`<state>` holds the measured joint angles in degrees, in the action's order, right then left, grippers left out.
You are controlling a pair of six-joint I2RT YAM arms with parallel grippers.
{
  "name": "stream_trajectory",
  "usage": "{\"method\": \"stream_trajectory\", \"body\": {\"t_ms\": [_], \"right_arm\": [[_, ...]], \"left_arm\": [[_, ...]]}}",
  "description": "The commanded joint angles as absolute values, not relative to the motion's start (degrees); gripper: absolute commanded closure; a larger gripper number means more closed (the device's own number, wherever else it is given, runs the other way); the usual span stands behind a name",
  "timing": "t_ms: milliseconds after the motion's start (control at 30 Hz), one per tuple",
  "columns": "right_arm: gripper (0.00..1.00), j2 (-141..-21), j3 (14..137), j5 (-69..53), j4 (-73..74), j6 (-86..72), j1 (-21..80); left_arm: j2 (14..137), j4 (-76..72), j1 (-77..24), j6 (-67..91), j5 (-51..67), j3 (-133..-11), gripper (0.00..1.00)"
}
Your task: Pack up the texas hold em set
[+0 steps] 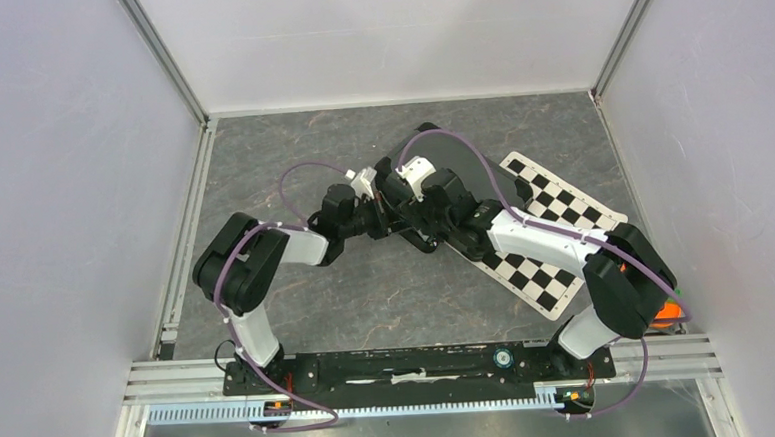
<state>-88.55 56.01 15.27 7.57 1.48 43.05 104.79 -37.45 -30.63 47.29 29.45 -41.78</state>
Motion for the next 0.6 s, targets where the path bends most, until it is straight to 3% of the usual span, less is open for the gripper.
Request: {"method": "stream_trajectory", "body": {"t_ms": [0, 333, 567], "right_arm": [[0.18, -87.7, 54.4, 14.1, 9.8, 0.1, 42.7], [0.18, -88.1, 54.1, 13.6, 9.5, 0.4, 42.5], [0.06, -90.3, 55.2, 12.5, 9.2, 4.1, 45.5]], "left_arm": [[100.5, -44.3, -30.7, 48.8, 28.3, -42.6, 0.92], [103.1, -42.9, -30.6, 48.8, 29.8, -43.5, 0.91], [95.7, -37.3, -27.6, 46.5, 26.7, -39.8, 0.90]]}}
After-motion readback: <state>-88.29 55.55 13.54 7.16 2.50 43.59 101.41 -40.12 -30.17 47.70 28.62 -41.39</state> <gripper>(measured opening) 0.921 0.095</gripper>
